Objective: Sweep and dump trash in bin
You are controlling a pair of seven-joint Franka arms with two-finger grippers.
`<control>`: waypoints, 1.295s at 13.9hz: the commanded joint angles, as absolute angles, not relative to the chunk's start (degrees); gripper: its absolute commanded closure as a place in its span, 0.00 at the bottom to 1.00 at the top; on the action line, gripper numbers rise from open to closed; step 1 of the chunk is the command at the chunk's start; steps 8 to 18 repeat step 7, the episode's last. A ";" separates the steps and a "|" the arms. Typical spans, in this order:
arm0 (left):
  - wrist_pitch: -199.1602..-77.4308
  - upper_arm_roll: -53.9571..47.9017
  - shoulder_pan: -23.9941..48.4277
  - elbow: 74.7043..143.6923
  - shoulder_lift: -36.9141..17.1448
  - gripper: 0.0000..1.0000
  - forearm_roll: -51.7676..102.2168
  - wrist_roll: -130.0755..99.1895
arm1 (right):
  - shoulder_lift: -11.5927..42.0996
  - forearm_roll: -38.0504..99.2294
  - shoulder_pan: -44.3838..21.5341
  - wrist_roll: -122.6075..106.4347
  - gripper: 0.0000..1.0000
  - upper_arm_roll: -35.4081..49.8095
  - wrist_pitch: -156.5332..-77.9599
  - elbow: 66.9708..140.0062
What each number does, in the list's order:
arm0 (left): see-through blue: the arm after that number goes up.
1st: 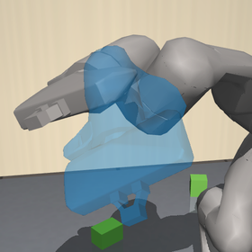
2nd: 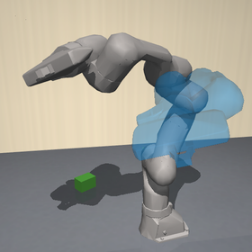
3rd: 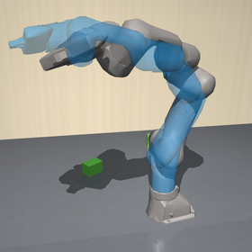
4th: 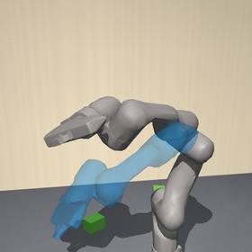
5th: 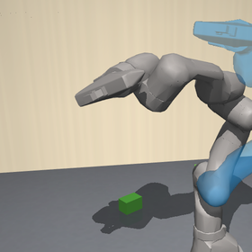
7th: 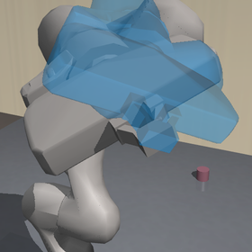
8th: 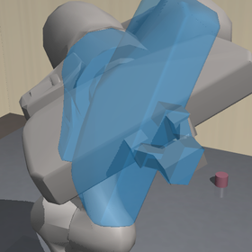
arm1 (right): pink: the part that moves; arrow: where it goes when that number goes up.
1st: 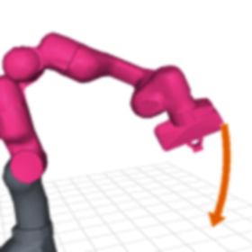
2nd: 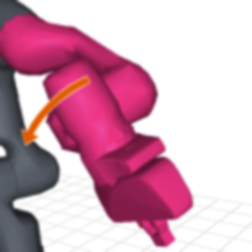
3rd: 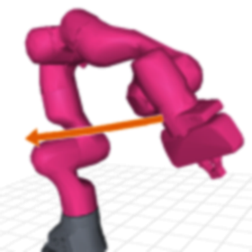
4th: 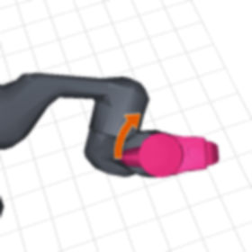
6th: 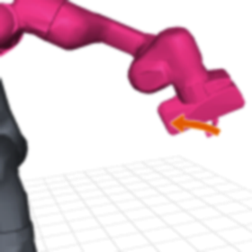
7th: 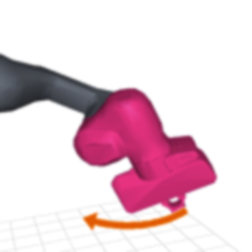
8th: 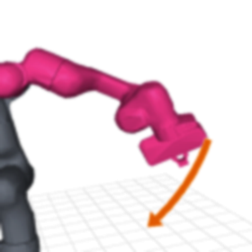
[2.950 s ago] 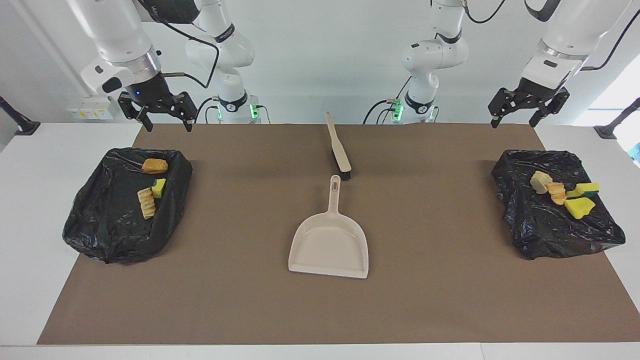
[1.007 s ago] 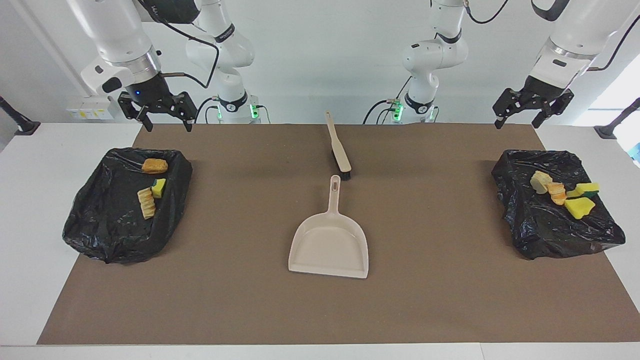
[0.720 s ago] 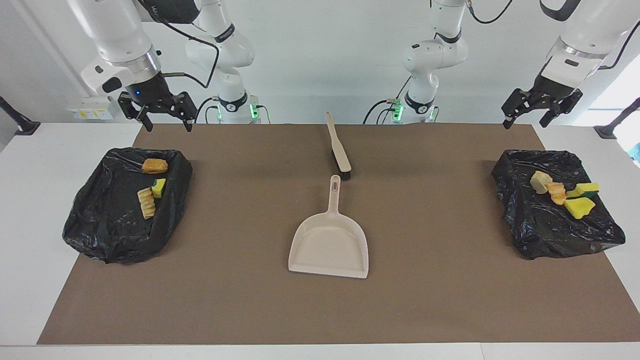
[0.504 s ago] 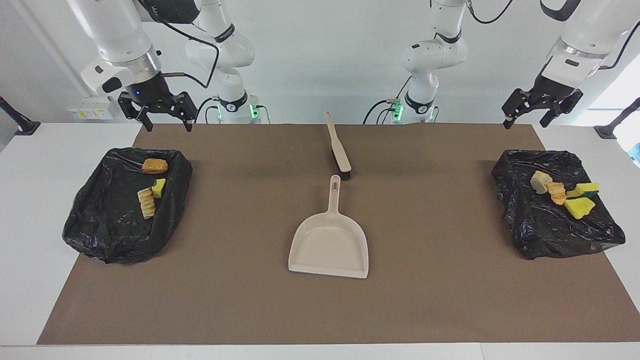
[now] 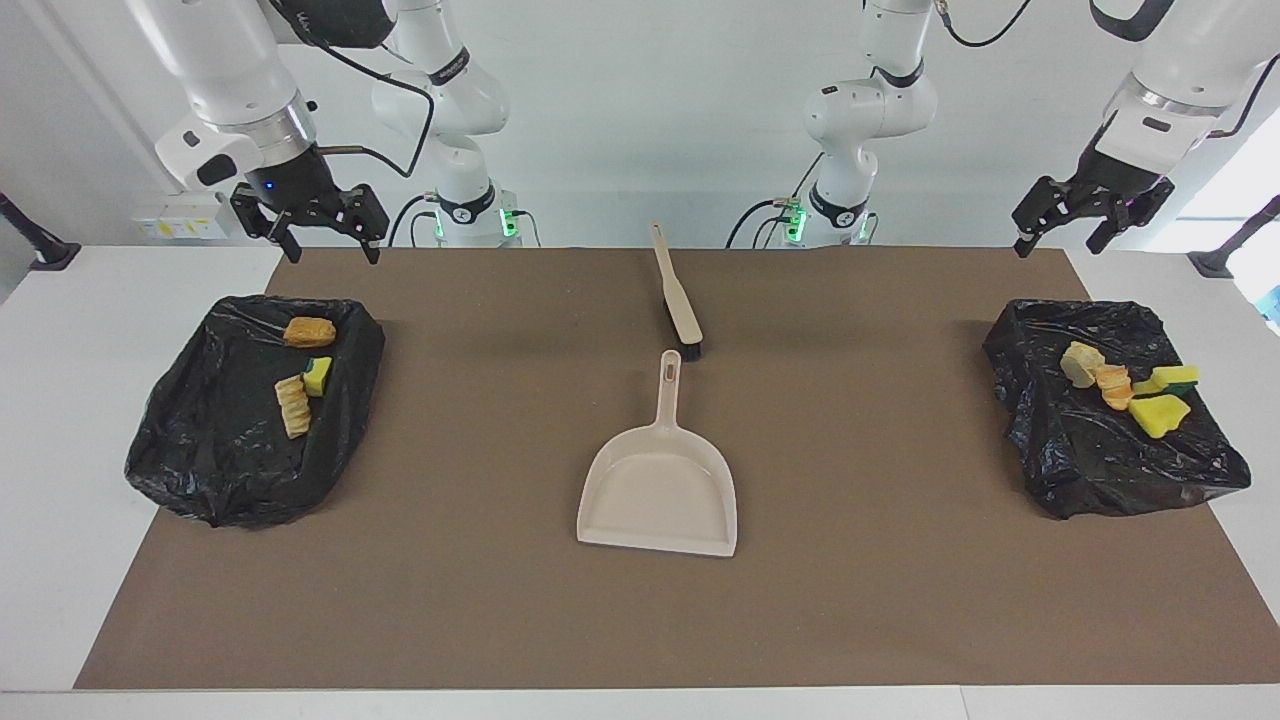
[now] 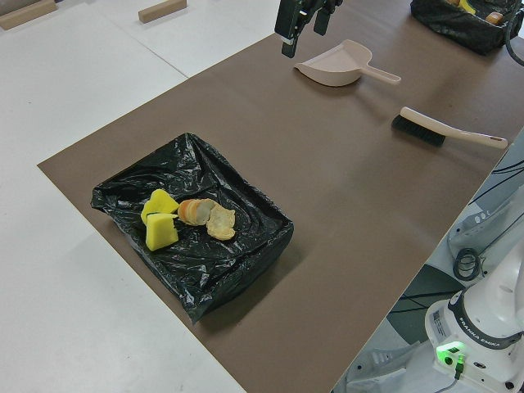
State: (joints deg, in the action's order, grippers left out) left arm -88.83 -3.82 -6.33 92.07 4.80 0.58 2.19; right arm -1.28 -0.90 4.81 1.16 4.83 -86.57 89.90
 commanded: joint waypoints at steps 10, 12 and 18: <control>-90.53 -2.64 -5.54 93.43 5.71 0.00 0.79 3.43 | -2.46 0.18 6.15 2.20 0.00 5.54 -85.87 90.97; -90.53 -2.64 -5.54 93.43 5.71 0.00 0.79 3.43 | -2.46 0.18 6.15 2.20 0.00 5.54 -85.87 90.97; -90.53 -2.64 -5.54 93.43 5.71 0.00 0.79 3.43 | -2.46 0.18 6.15 2.20 0.00 5.54 -85.87 90.97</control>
